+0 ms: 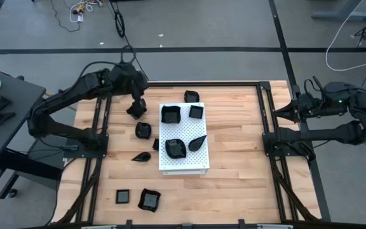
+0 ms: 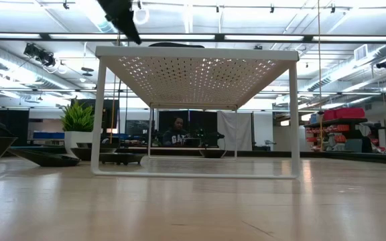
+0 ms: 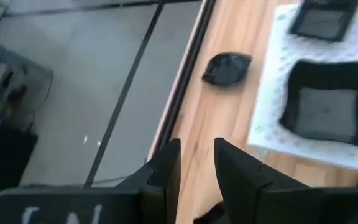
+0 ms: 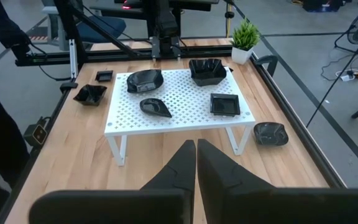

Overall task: Pick & Place Mini shaped plates
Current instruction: Stack the black distorted square plate on top of the other black distorted square plate on the shelf

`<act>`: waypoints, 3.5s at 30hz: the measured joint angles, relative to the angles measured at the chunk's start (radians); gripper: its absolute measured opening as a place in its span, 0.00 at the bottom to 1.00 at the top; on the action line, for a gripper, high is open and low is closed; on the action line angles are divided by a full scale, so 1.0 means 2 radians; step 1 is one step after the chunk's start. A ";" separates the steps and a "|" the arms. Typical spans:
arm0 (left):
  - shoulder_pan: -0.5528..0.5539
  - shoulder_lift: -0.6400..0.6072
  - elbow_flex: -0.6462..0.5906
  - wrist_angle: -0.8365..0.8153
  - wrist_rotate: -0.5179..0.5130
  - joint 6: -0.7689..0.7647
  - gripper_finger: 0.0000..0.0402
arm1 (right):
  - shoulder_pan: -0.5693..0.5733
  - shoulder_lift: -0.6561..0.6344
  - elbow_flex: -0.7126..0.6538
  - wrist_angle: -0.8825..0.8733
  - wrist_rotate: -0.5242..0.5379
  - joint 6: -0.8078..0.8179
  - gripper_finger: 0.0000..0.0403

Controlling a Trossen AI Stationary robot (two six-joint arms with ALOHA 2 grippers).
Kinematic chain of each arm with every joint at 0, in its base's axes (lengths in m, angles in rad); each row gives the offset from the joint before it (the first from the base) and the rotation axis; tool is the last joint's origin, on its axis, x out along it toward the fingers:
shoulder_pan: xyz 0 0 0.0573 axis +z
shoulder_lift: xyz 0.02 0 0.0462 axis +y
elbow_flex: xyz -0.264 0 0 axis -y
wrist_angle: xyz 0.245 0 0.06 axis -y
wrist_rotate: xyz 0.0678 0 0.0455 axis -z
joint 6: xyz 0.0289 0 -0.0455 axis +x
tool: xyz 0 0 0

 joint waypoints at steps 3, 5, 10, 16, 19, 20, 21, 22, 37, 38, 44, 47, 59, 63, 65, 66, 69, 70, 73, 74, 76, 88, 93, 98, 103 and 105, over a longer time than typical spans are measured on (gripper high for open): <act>0.027 0.000 0.000 -0.022 0.004 0.000 0.26 | 0.000 0.000 0.000 0.000 0.000 0.000 0.05; 0.046 0.000 0.000 -0.031 0.006 -0.006 0.26 | 0.000 0.000 0.000 0.000 0.000 0.000 0.05; 0.079 0.000 -0.034 -0.028 0.031 -0.036 0.26 | 0.000 0.000 0.000 0.000 0.000 0.000 0.05; 0.105 -0.001 -0.099 -0.020 0.039 -0.052 0.26 | 0.000 0.000 0.000 0.000 0.000 0.000 0.05; 0.118 -0.001 -0.128 -0.004 0.037 -0.051 0.26 | 0.000 0.000 0.000 0.000 0.000 0.000 0.05; 0.123 -0.001 -0.138 0.001 0.038 -0.051 0.26 | 0.000 0.000 0.000 0.000 0.000 0.000 0.05; 0.127 0.000 -0.146 0.006 0.038 -0.051 0.26 | 0.000 0.000 0.000 0.000 0.000 0.000 0.05; 0.132 0.000 -0.154 0.013 0.038 -0.050 0.26 | 0.000 0.000 0.000 0.000 0.000 0.000 0.05; 0.217 0.003 -0.191 0.040 0.059 -0.086 0.26 | 0.000 0.000 0.000 0.000 0.000 0.000 0.05; 0.220 0.007 -0.191 0.040 0.071 -0.096 0.26 | 0.000 0.000 0.000 0.000 0.000 0.000 0.05; 0.232 0.041 -0.191 0.028 0.131 -0.132 0.26 | 0.000 0.000 0.000 0.000 0.000 0.000 0.05; 0.232 0.061 -0.191 0.018 0.131 -0.134 0.26 | 0.000 0.000 0.000 0.000 0.000 0.000 0.05; 0.232 0.134 -0.191 -0.014 0.131 -0.144 0.26 | 0.000 0.000 0.000 0.000 0.000 0.000 0.05; 0.232 0.153 -0.191 -0.014 0.131 -0.143 0.26 | 0.000 0.000 0.000 0.000 0.000 0.000 0.05; 0.234 0.157 -0.191 -0.011 0.126 -0.134 0.26 | 0.000 0.000 0.000 0.000 0.000 0.000 0.05; 0.235 0.160 -0.191 -0.009 0.122 -0.130 0.26 | 0.000 0.000 0.000 0.000 0.000 0.000 0.05; 0.237 0.170 -0.191 -0.004 0.099 -0.118 0.26 | 0.000 0.000 0.000 0.000 0.000 0.000 0.05; 0.237 0.172 -0.191 -0.003 0.092 -0.114 0.26 | 0.000 0.000 0.000 0.000 0.000 0.000 0.05; 0.238 0.175 -0.191 -0.002 0.090 -0.105 0.26 | 0.000 0.000 0.000 0.000 0.000 0.000 0.05; 0.239 0.175 -0.191 0.000 0.090 -0.105 0.26 | 0.000 0.000 0.000 0.000 0.000 0.000 0.05; 0.240 0.175 -0.191 0.007 0.091 -0.104 0.26 | 0.000 0.000 0.000 0.000 0.000 0.000 0.05; 0.240 0.175 -0.191 0.022 0.105 -0.092 0.26 | 0.000 0.000 0.000 0.000 0.000 0.000 0.05; 0.240 0.175 -0.191 0.016 0.102 -0.123 0.26 | 0.000 0.000 0.000 0.000 0.000 0.000 0.05; 0.240 0.175 -0.191 0.004 0.101 -0.216 0.26 | 0.000 0.000 0.000 0.000 0.000 0.000 0.05; 0.240 0.175 -0.191 0.002 0.101 -0.330 0.26 | 0.000 0.000 0.000 0.000 0.000 0.000 0.05; 0.240 0.175 -0.191 0.002 0.101 -0.350 0.26 | 0.000 0.000 0.000 0.000 0.000 0.000 0.05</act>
